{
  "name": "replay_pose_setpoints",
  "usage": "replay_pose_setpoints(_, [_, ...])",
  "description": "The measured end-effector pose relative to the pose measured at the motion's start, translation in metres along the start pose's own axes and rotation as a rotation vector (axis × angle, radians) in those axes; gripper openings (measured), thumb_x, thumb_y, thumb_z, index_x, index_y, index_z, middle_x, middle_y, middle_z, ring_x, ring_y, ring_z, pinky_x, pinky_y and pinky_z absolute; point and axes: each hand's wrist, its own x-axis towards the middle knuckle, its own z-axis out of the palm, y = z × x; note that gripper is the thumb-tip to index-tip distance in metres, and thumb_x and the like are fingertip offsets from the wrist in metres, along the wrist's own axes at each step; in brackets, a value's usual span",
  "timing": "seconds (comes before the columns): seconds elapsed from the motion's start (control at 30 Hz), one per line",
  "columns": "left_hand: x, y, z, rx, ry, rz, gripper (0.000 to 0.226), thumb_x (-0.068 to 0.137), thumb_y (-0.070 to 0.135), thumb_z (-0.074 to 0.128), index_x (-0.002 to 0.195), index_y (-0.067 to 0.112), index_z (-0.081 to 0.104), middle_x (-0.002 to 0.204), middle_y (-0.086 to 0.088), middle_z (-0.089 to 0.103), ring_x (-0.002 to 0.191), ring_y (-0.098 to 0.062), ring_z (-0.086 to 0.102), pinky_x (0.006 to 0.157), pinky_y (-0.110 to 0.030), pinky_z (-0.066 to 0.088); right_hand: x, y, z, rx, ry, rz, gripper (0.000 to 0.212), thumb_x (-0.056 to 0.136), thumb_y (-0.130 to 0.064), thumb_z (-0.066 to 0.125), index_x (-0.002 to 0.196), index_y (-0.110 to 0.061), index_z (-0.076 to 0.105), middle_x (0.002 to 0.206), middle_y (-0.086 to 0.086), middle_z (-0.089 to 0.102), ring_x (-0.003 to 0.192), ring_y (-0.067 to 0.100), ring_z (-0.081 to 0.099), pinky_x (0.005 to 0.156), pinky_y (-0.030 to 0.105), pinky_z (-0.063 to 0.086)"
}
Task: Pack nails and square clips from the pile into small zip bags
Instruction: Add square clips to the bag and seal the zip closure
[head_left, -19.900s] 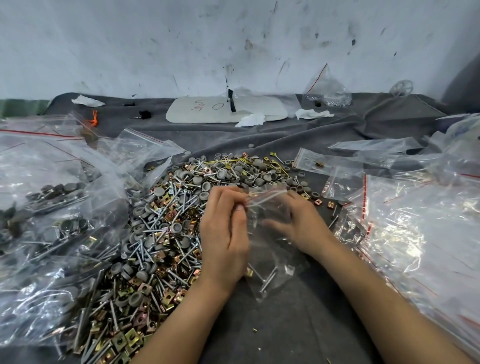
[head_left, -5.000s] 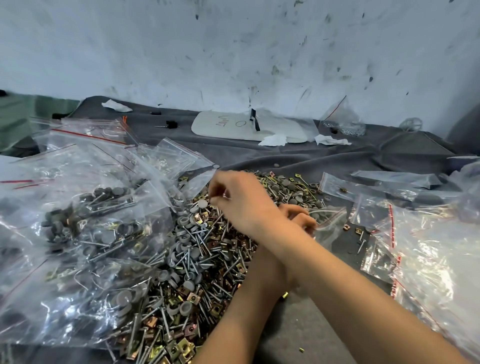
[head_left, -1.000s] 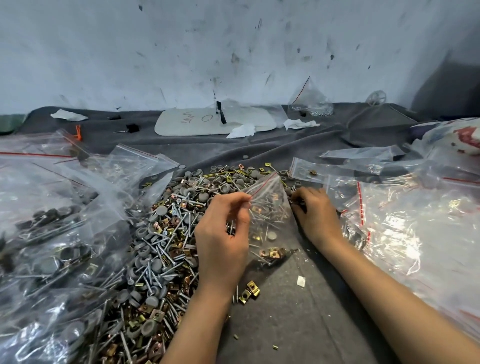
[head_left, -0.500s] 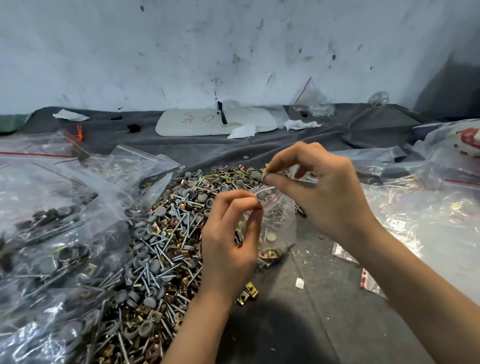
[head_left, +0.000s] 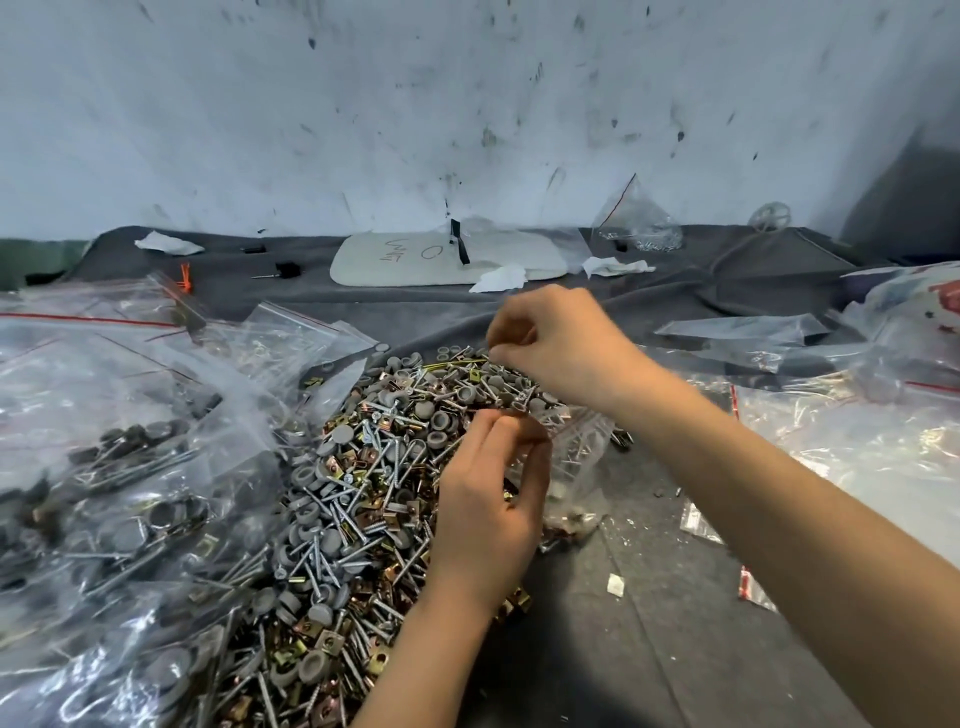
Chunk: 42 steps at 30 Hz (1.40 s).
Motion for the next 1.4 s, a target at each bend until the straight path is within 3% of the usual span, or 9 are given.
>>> replay_pose_setpoints(0.13, [-0.003, -0.005, 0.003, 0.036, -0.091, -0.07, 0.002, 0.09, 0.008, 0.062, 0.091, 0.01, 0.062, 0.093, 0.003, 0.058, 0.081, -0.003, 0.052, 0.074, -0.008, 0.04, 0.022, 0.0, 0.028, -0.154, -0.214, 0.062, 0.012, 0.079, -0.016, 0.076, 0.091, -0.012, 0.074, 0.095, 0.005, 0.071, 0.093, 0.018, 0.063, 0.086, 0.032, 0.051])
replay_pose_setpoints(0.27, [-0.003, -0.007, 0.003, 0.011, -0.099, -0.09, 0.002, 0.09, 0.007, 0.061, 0.092, 0.009, 0.062, 0.095, 0.001, 0.058, 0.083, -0.008, 0.054, 0.076, -0.019, 0.045, 0.025, 0.002, 0.044, -0.219, -0.223, 0.055, 0.009, 0.082, -0.014, 0.071, 0.089, -0.019, 0.072, 0.103, 0.005, 0.069, 0.096, 0.024, 0.063, 0.082, 0.033, 0.051])
replay_pose_setpoints(0.37, [-0.002, -0.006, 0.003, 0.014, -0.085, -0.085, 0.003, 0.09, 0.009, 0.061, 0.092, 0.009, 0.063, 0.095, 0.002, 0.058, 0.083, -0.007, 0.054, 0.076, -0.01, 0.04, 0.022, 0.002, 0.044, -0.208, -0.2, 0.016, 0.01, 0.083, -0.011, 0.067, 0.09, -0.018, 0.071, 0.101, 0.003, 0.068, 0.095, 0.021, 0.062, 0.08, 0.03, 0.049])
replay_pose_setpoints(0.57, [0.001, -0.003, -0.001, 0.018, 0.024, -0.043, 0.006, 0.092, 0.012, 0.059, 0.096, 0.011, 0.063, 0.102, 0.001, 0.055, 0.09, -0.003, 0.053, 0.08, -0.004, 0.037, -0.008, -0.007, -0.004, 0.077, -0.016, -0.09, 0.008, 0.08, -0.008, 0.072, 0.082, -0.016, 0.069, 0.067, -0.013, 0.061, 0.059, -0.006, 0.052, 0.06, 0.008, 0.04])
replay_pose_setpoints(0.83, [0.0, 0.006, -0.003, -0.103, 0.082, 0.032, 0.009, 0.095, 0.025, 0.05, 0.099, 0.02, 0.057, 0.11, -0.001, 0.055, 0.101, -0.003, 0.054, 0.083, -0.009, 0.04, -0.061, 0.003, -0.033, -0.195, 0.026, -0.215, 0.01, 0.082, -0.023, 0.073, 0.09, -0.017, 0.073, 0.103, -0.004, 0.063, 0.101, 0.016, 0.049, 0.089, 0.028, 0.039])
replay_pose_setpoints(1.03, [0.0, 0.01, -0.005, -0.129, 0.088, 0.059, 0.005, 0.091, 0.02, 0.052, 0.094, 0.019, 0.057, 0.109, 0.0, 0.055, 0.104, -0.003, 0.054, 0.087, -0.009, 0.039, -0.07, 0.043, -0.031, 0.401, 0.209, -0.019, 0.015, 0.095, -0.027, 0.056, 0.099, -0.025, 0.071, 0.096, -0.008, 0.071, 0.091, 0.008, 0.065, 0.076, 0.02, 0.052])
replay_pose_setpoints(1.2, [0.006, 0.031, -0.014, -0.257, -0.068, 0.073, 0.007, 0.083, 0.016, 0.049, 0.082, 0.014, 0.056, 0.112, -0.004, 0.058, 0.109, -0.015, 0.057, 0.088, -0.026, 0.045, -0.087, 0.095, -0.012, 0.875, -0.125, 0.322, 0.017, 0.089, -0.016, 0.059, 0.097, -0.013, 0.074, 0.096, 0.011, 0.073, 0.09, 0.029, 0.064, 0.087, 0.048, 0.051])
replay_pose_setpoints(1.33, [0.026, 0.059, -0.023, -0.363, -0.197, 0.066, 0.01, 0.077, 0.017, 0.043, 0.077, 0.012, 0.053, 0.111, -0.005, 0.061, 0.104, -0.019, 0.058, 0.085, -0.042, 0.049, -0.106, 0.1, 0.003, 1.069, -0.341, 0.203, 0.037, 0.081, -0.025, 0.073, 0.115, -0.009, 0.068, 0.115, 0.016, 0.067, 0.106, 0.029, 0.064, 0.09, 0.038, 0.052])
replay_pose_setpoints(1.4, [0.036, 0.071, -0.025, -0.374, -0.246, 0.072, 0.008, 0.078, 0.011, 0.043, 0.077, 0.011, 0.051, 0.108, -0.009, 0.062, 0.102, -0.023, 0.058, 0.083, -0.048, 0.048, -0.111, 0.091, 0.009, 1.138, -0.367, 0.121, 0.027, 0.087, -0.022, 0.067, 0.109, -0.007, 0.068, 0.112, 0.013, 0.068, 0.102, 0.026, 0.065, 0.085, 0.032, 0.053])
